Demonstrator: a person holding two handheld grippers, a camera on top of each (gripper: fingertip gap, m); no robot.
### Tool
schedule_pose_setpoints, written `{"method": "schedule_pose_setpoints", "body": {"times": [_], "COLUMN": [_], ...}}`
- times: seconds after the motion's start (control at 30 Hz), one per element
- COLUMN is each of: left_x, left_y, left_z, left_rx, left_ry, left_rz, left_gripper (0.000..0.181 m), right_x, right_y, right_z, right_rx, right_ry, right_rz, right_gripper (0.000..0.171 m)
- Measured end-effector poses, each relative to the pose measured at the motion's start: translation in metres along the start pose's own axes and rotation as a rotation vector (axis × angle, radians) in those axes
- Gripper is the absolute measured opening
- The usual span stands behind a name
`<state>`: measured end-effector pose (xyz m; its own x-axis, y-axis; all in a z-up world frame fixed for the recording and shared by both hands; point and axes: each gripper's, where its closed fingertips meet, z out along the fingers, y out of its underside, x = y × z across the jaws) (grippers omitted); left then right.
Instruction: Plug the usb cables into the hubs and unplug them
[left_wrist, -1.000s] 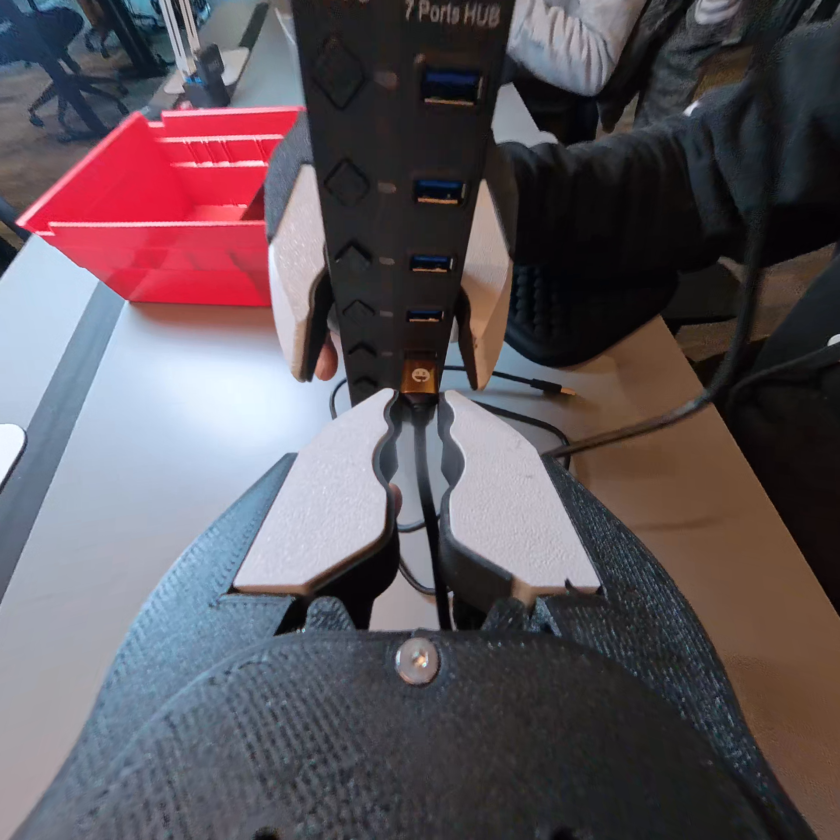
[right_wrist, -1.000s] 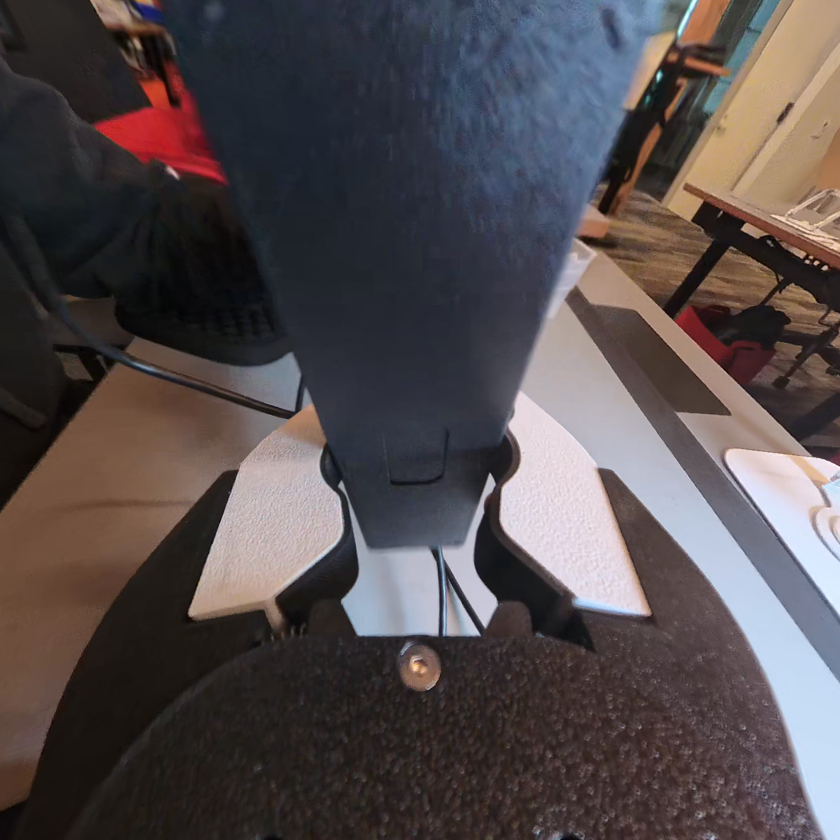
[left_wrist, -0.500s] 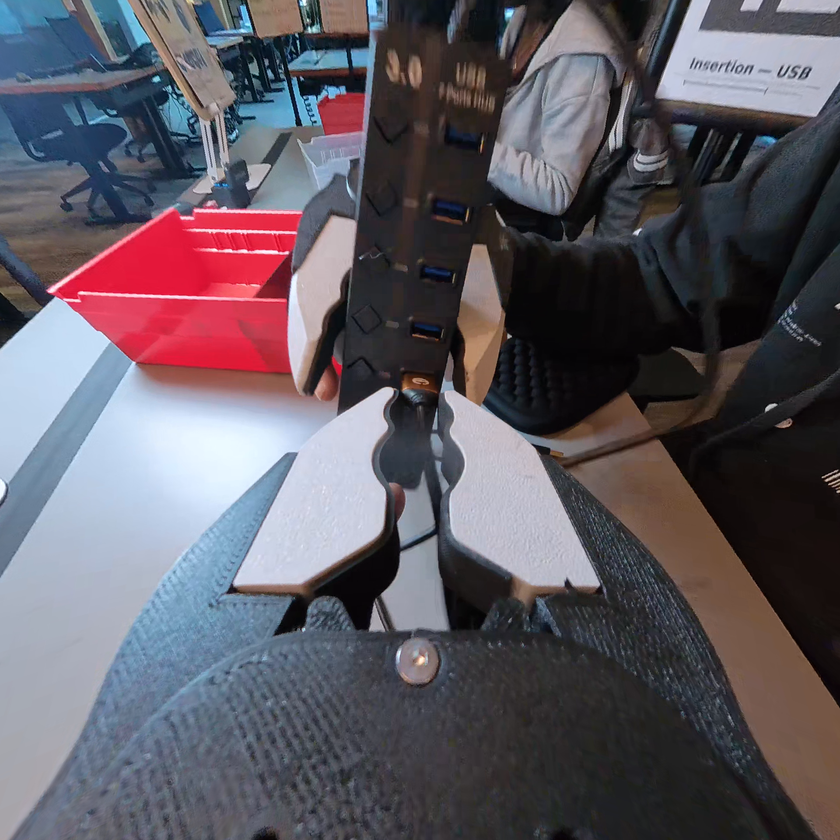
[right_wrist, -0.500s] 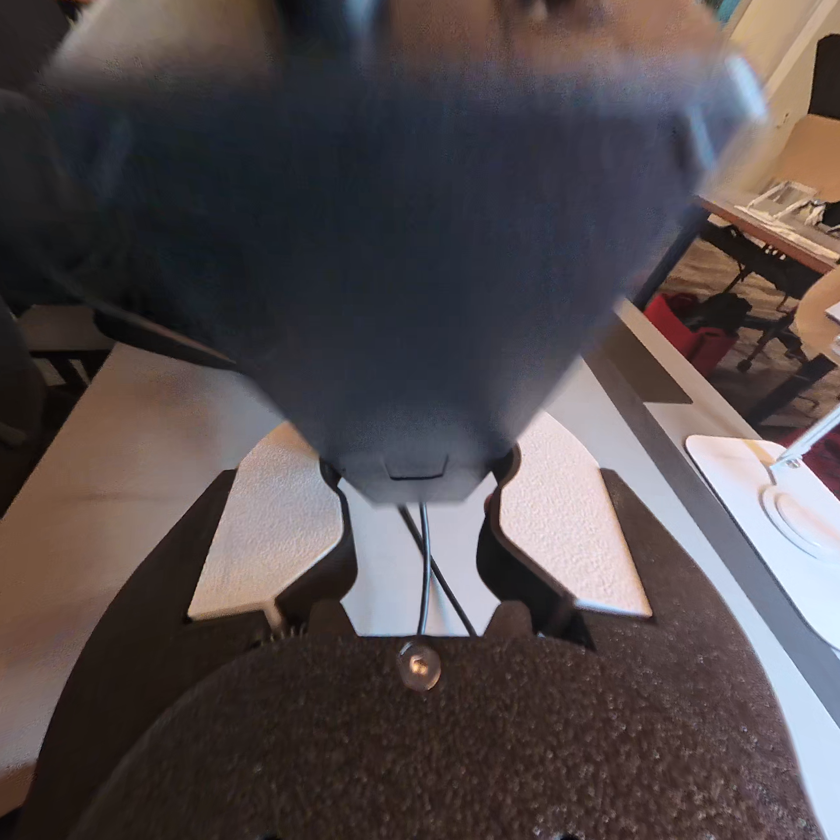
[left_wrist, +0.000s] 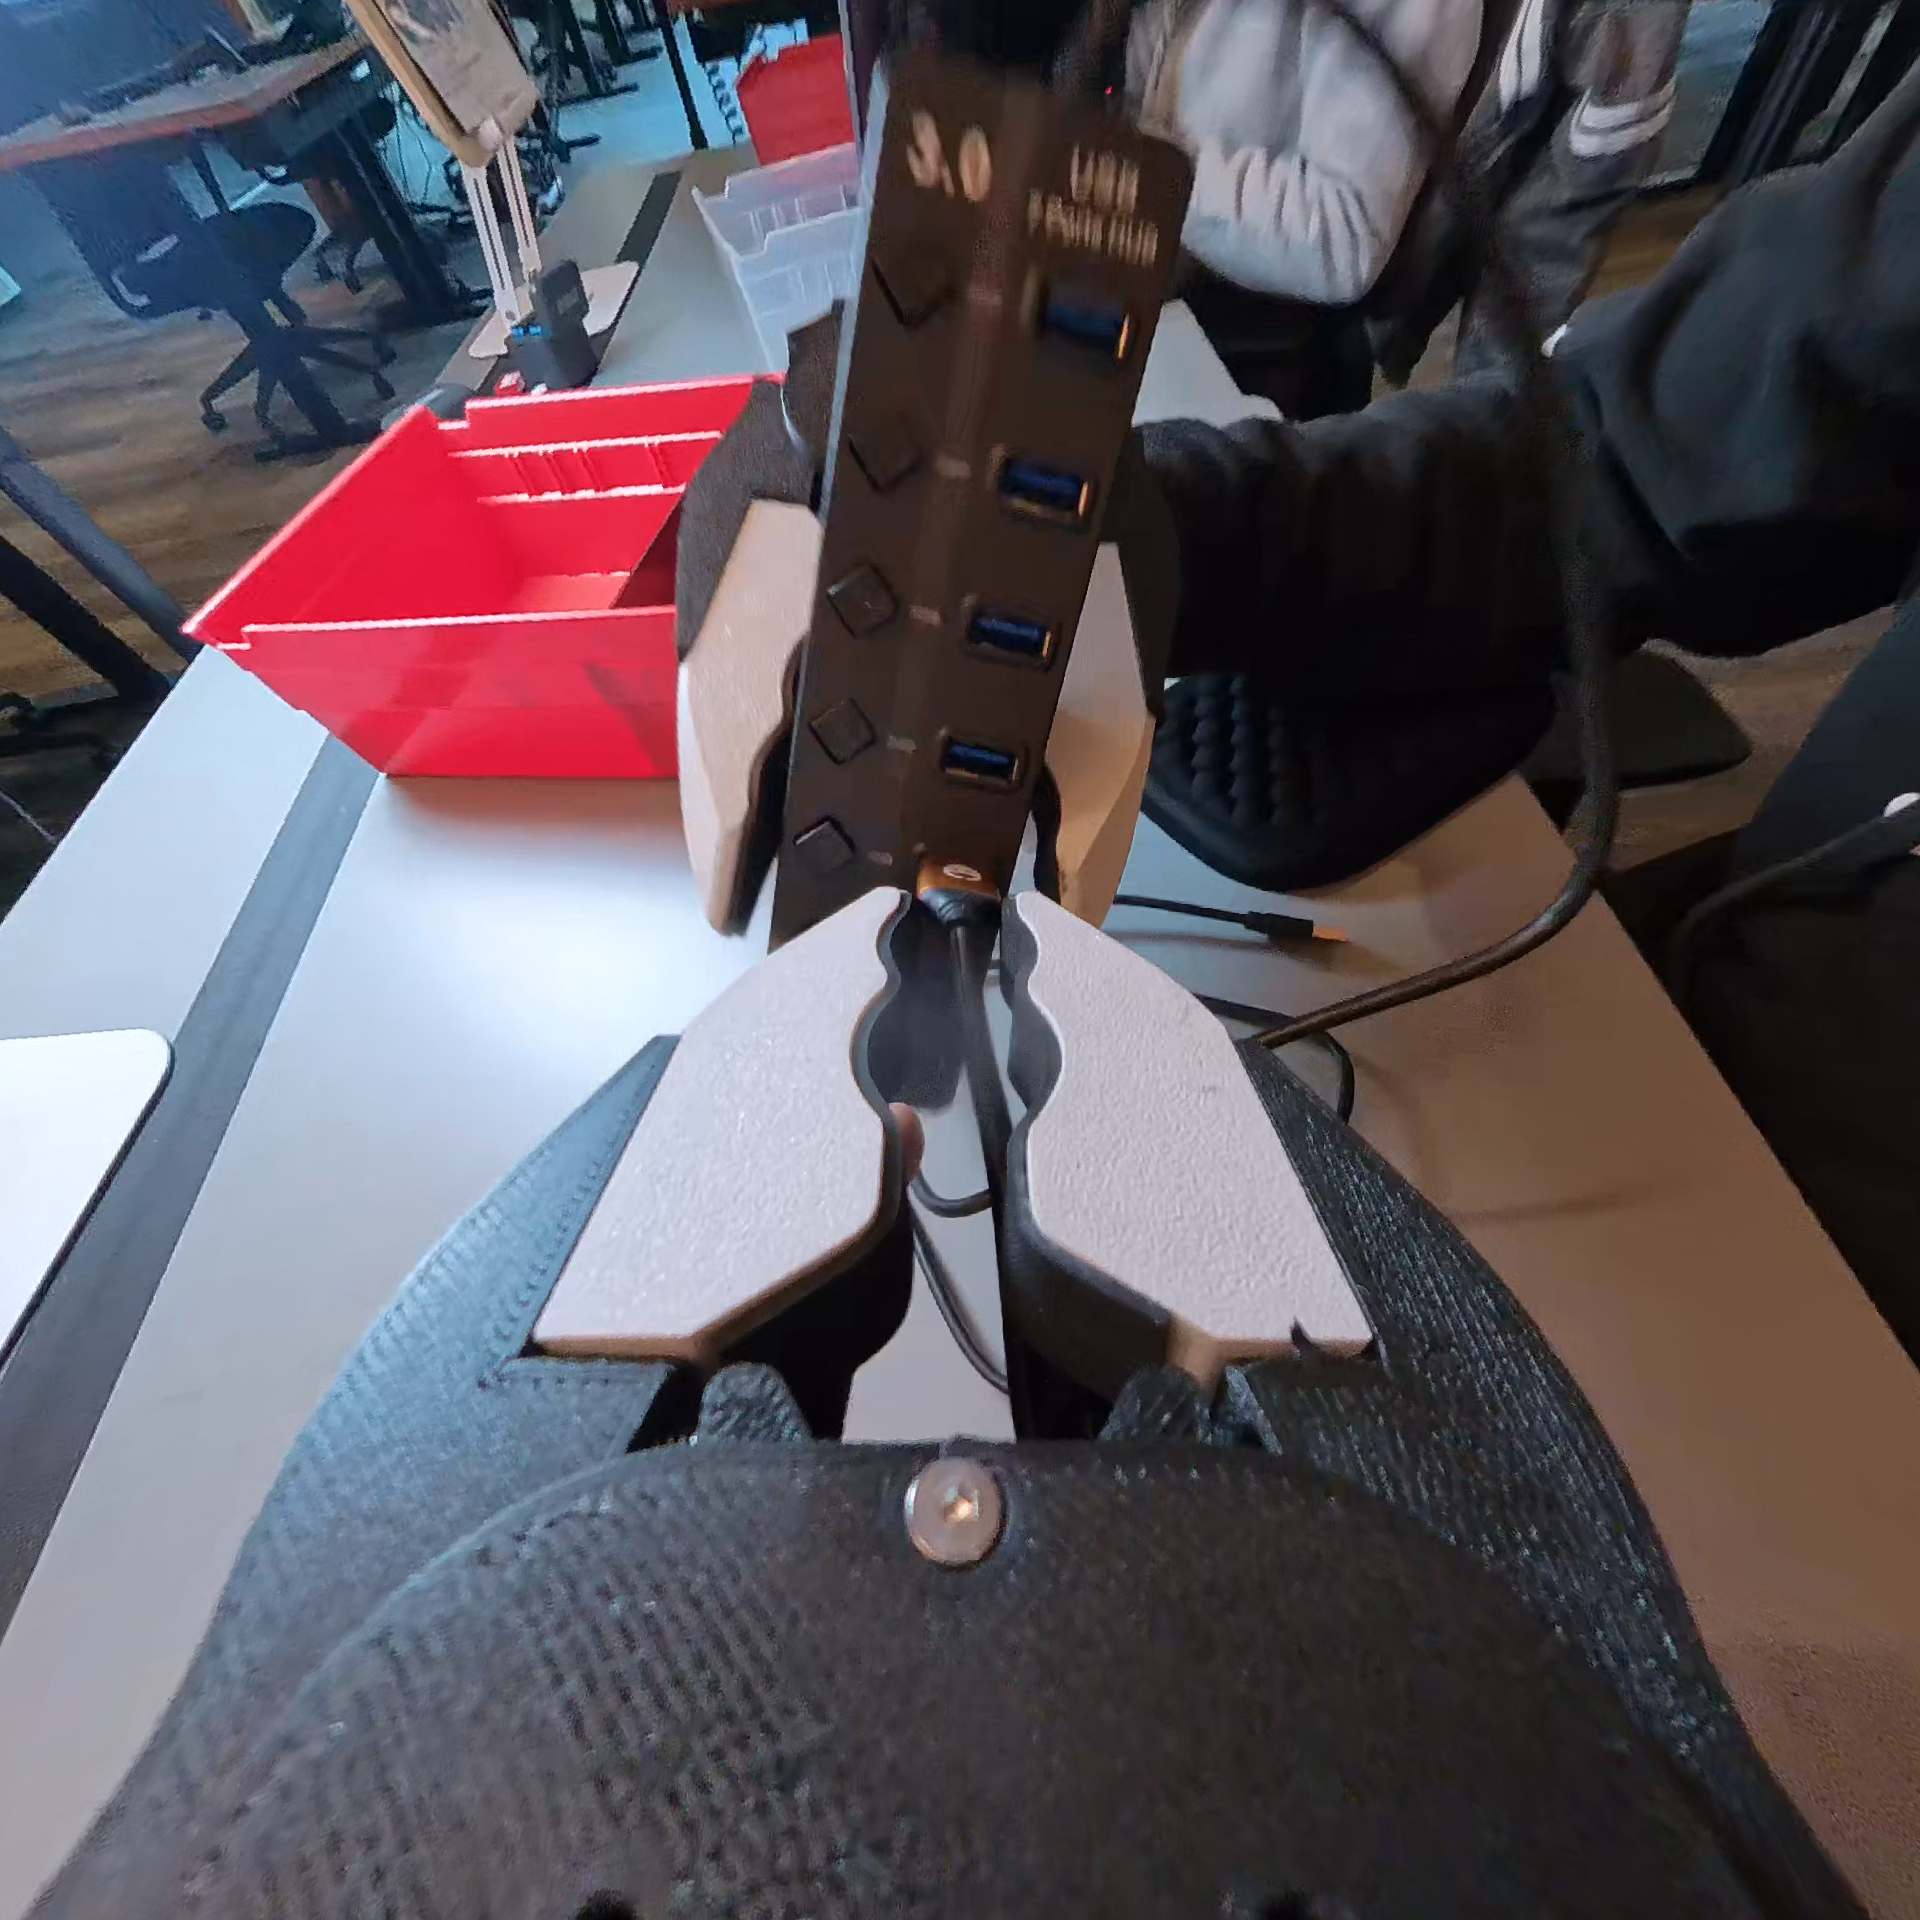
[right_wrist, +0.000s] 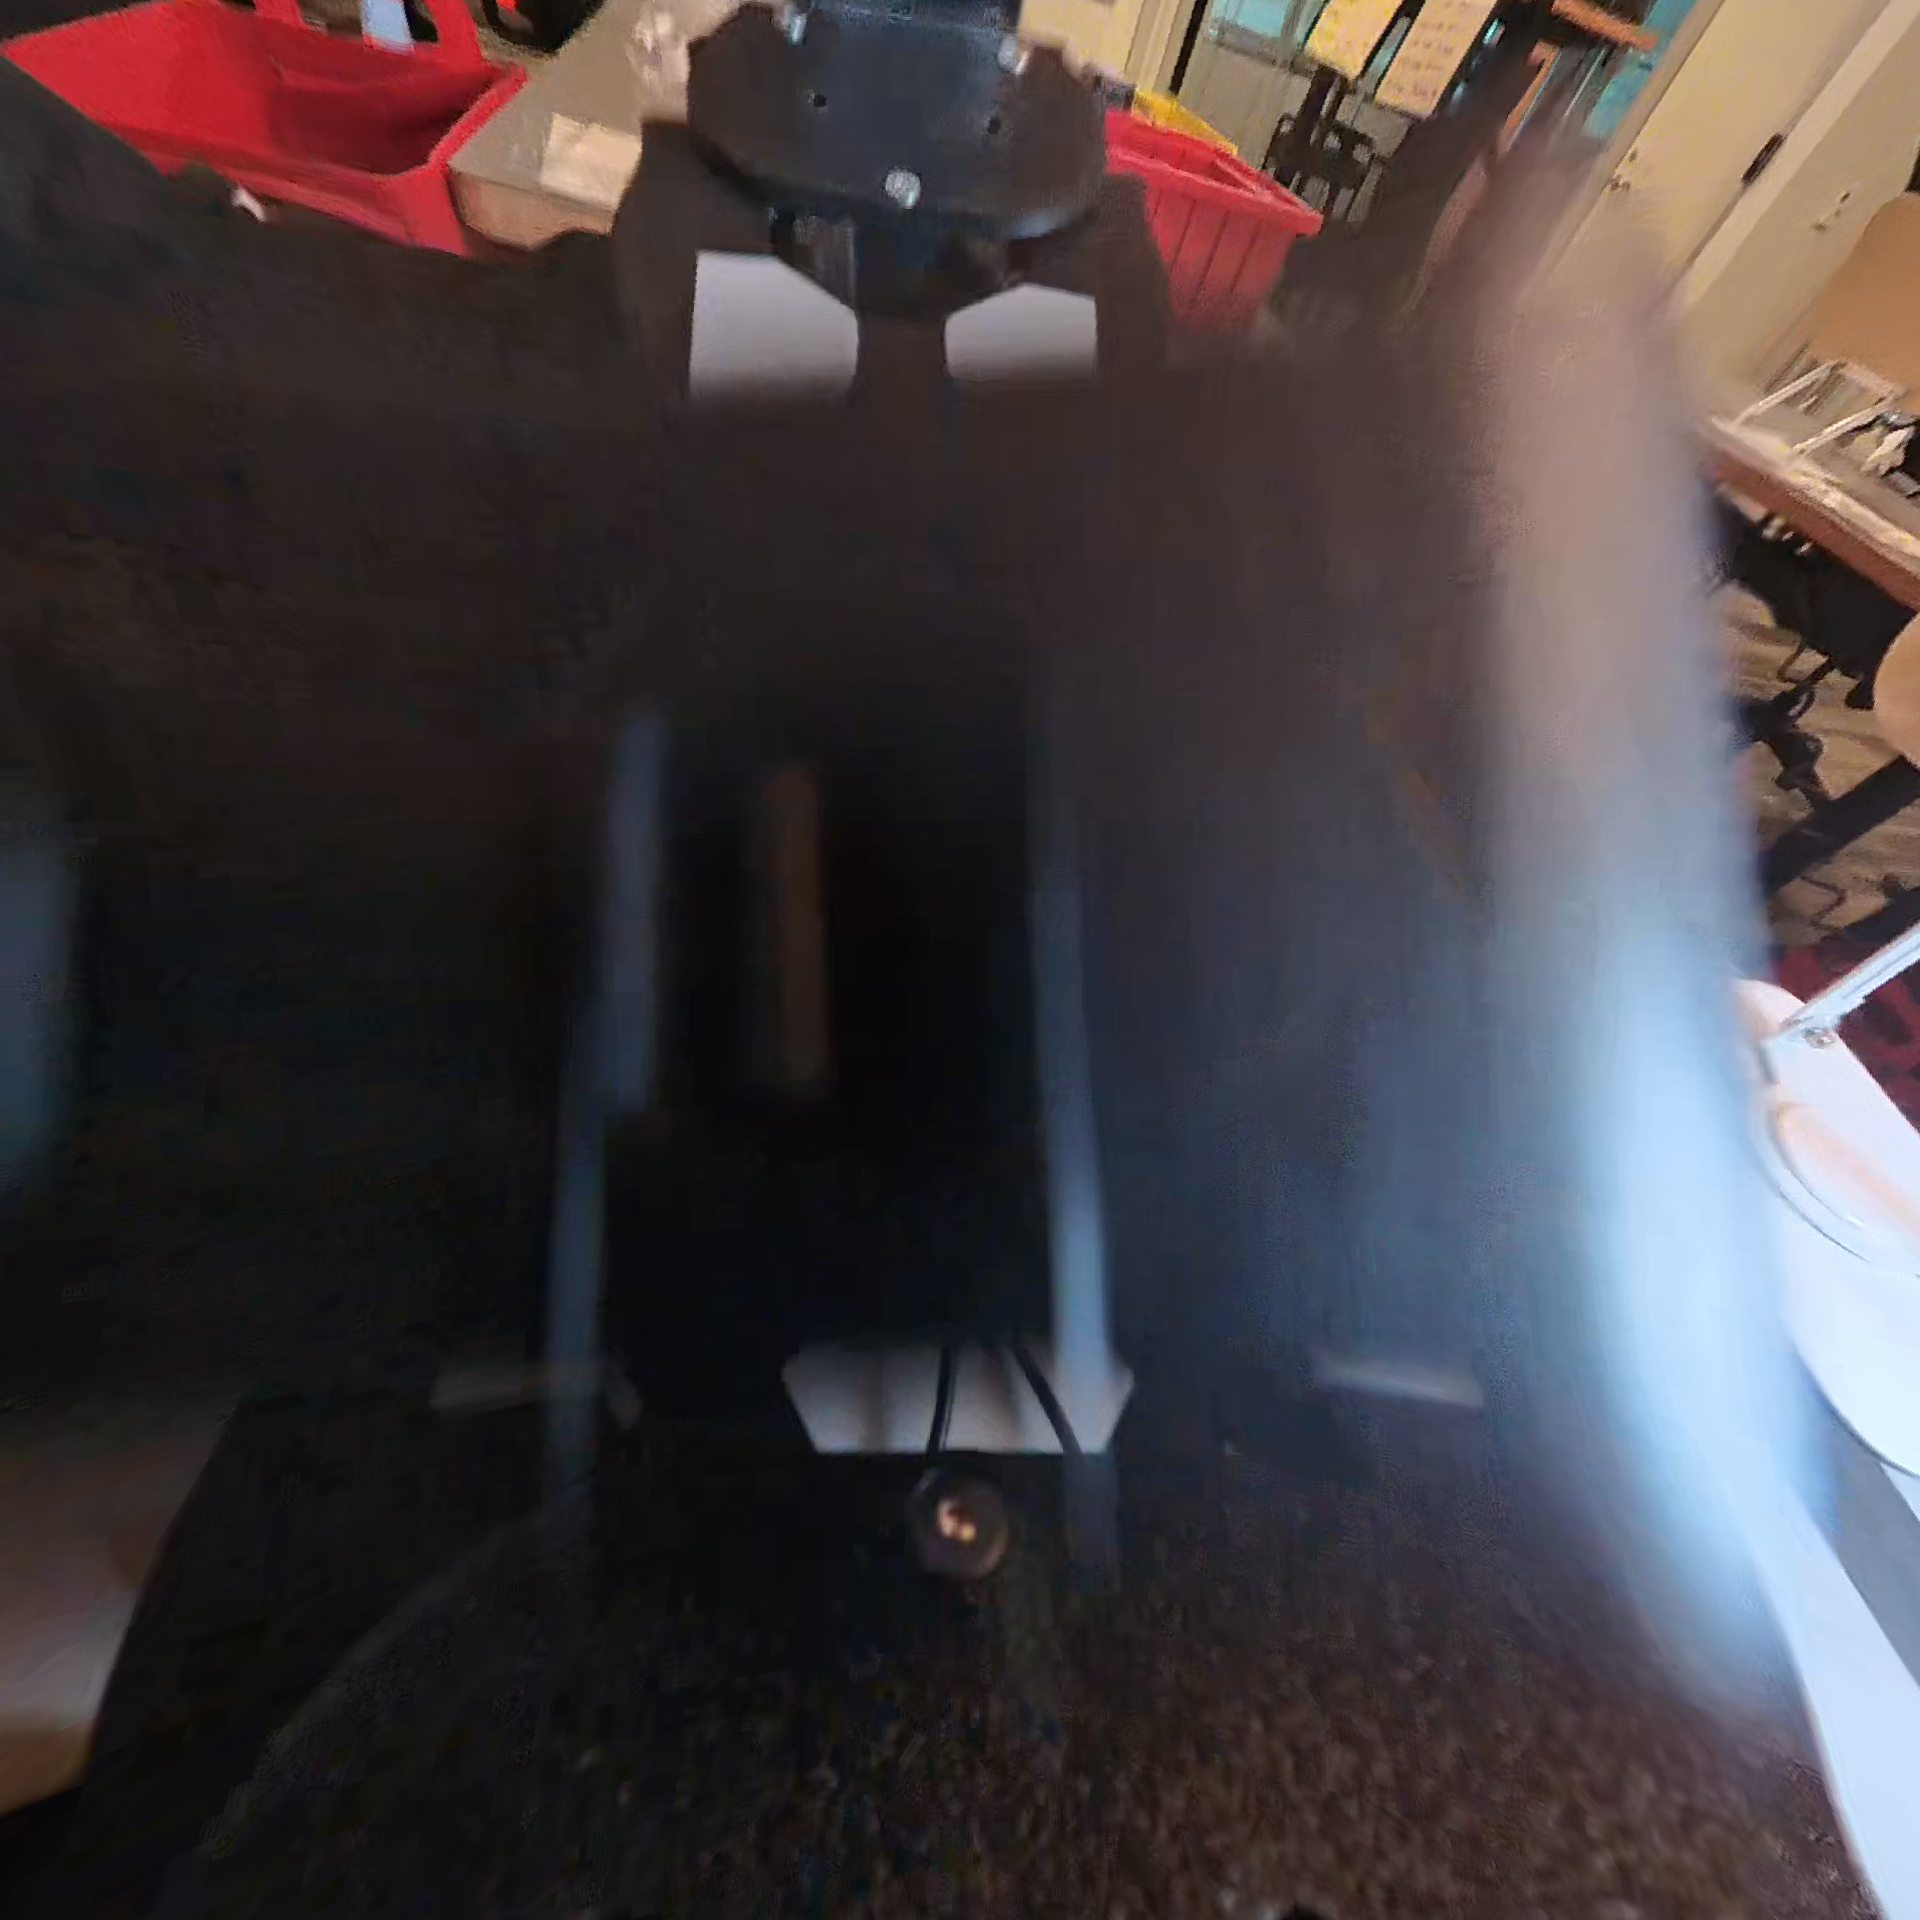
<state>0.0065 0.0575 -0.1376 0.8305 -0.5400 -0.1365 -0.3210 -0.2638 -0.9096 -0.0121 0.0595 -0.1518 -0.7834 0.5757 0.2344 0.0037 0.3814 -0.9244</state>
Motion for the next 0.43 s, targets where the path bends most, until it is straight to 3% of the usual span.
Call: {"method": "schedule_pose_setpoints", "body": {"times": [0.03,0.13,0.43], "left_x": [0.001,0.006,-0.001], "left_y": [0.003,0.013,-0.007], "left_z": [0.003,0.015,0.003], "left_rx": [-0.018,-0.066,0.085], "left_ry": [0.003,0.012,0.033], "left_rz": [0.002,0.039,-0.043], "left_gripper": [0.015,0.015,0.014], "right_x": [0.0,-0.003,0.005], "right_y": [-0.005,-0.004,-0.001], "right_z": [-0.002,-0.005,-0.009], "right_rx": [0.023,-0.037,-0.05], "right_ry": [0.003,0.006,0.053], "right_rz": [0.001,-0.052,-0.036], "right_gripper": [0.063,0.062,0.063]}}
